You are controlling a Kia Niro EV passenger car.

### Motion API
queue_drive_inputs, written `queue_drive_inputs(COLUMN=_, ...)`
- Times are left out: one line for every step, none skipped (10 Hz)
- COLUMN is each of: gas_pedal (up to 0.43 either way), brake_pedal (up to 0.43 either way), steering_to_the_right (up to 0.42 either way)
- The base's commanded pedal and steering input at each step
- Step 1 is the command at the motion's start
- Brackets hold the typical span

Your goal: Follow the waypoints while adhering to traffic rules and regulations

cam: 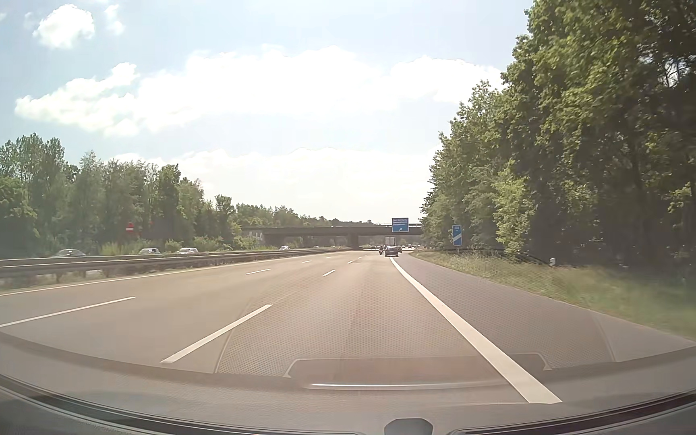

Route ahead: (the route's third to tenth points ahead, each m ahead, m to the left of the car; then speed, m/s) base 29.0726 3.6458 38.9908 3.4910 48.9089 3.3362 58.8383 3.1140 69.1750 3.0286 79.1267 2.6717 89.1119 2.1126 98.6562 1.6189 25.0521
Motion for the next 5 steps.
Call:
queue_drive_inputs(gas_pedal=0.11, brake_pedal=0.03, steering_to_the_right=0.003)
queue_drive_inputs(gas_pedal=0.11, brake_pedal=0.03, steering_to_the_right=0.003)
queue_drive_inputs(gas_pedal=0.11, brake_pedal=0.03, steering_to_the_right=0.003)
queue_drive_inputs(gas_pedal=0.11, brake_pedal=0.03, steering_to_the_right=0.003)
queue_drive_inputs(gas_pedal=0.11, brake_pedal=0.03, steering_to_the_right=0.003)
